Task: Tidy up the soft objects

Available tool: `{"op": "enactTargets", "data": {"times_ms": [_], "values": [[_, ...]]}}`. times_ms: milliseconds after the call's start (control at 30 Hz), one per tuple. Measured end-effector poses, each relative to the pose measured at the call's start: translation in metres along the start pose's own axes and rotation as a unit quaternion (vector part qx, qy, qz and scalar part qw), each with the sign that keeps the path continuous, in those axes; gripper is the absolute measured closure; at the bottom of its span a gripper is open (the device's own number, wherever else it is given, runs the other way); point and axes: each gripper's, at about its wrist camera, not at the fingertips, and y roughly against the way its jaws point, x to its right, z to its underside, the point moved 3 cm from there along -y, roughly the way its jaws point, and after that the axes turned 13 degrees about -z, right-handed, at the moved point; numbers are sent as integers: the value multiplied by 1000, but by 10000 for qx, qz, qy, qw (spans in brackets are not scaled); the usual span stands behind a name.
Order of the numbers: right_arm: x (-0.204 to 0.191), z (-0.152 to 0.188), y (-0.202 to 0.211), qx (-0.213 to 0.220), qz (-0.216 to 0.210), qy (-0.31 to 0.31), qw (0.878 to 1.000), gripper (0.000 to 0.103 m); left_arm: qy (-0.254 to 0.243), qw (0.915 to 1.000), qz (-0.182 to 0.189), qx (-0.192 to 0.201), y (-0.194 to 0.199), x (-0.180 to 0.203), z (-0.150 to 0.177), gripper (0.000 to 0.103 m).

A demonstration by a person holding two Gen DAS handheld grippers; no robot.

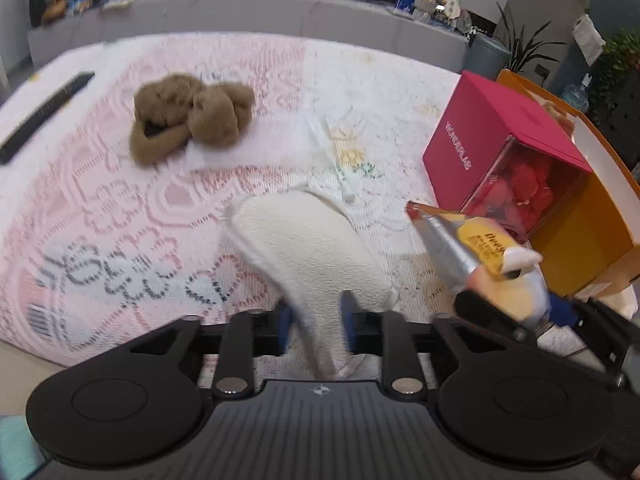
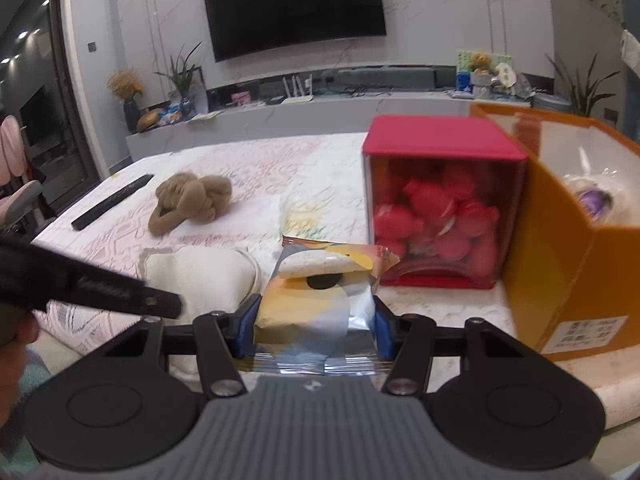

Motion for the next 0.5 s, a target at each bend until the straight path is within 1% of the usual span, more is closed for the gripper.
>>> {"op": "enactTargets", "data": {"times_ms": [33,100,133,167,200,333,400,500], "values": [[-1,1,-3,-23,-42,18,10000,48,10,10000,-34,-33,-3,1,0,57],[-5,1,-7,-32,-141,58,9999,48,31,10000,-57,-52,-6,3,-3,43],[-7,1,-10,-49,-190,74,9998,48,71,10000,-27,-47,-7,5,-4,39],[-7,1,-12,-75,-229,97,9997,48,126,9999,1,-49,-8,5,-5,31],[-8,3,-15,-106,-254,122,9995,48,166,9998,14,-59,-8,8,-6,28],[-10,7,-23,-247,-351,154,9990,48,274,9994,-149,-153,-15,11,-12,25],[-10,7,-26,-299,-359,180,9987,48,384,9989,-181,-191,-19,10,-15,22],[-10,9,-28,-351,-369,200,9985,48,548,9981,-170,-231,-25,7,-18,22]]}}
